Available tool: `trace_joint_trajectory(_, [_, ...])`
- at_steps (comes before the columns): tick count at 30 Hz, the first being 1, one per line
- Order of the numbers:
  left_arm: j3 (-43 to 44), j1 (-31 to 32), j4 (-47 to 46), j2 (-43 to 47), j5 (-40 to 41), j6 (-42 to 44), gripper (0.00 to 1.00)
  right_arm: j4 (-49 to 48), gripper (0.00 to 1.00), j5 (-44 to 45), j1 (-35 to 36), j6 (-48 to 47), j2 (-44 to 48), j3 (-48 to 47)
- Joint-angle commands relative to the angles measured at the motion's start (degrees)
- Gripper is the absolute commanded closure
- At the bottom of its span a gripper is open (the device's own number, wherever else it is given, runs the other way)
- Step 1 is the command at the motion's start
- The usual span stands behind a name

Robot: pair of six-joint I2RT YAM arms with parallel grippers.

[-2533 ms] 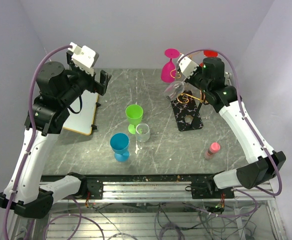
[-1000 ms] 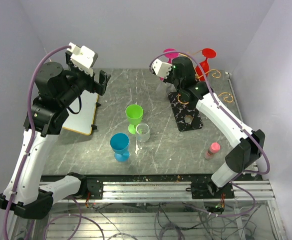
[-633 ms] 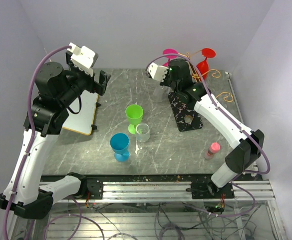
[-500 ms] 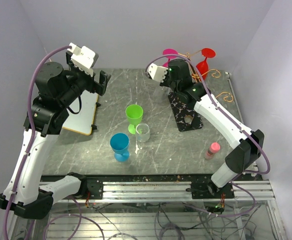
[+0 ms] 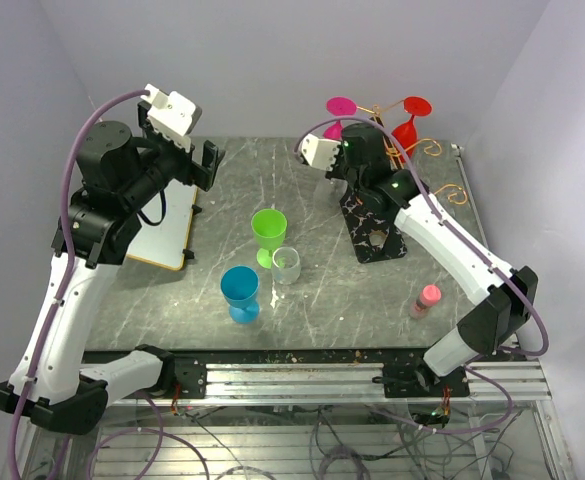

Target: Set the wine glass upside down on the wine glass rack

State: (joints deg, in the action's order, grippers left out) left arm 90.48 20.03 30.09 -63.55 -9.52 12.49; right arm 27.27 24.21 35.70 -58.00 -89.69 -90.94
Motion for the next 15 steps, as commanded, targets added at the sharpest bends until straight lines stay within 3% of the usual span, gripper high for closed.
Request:
trace_joint_trajectory(1, [1.20,-0.43,-1.75,-0.06,-1.65,-0.10,0.05,-2.16,1.00,0.66,0.60,-1.09,2.28,0.99])
trace_joint_trajectory(15, [1.10,-0.43,-1.70,-0.17,-1.90,0.18,0.05,-0.98,0.99,2.42,0.33,-1.72,1.58,2.80])
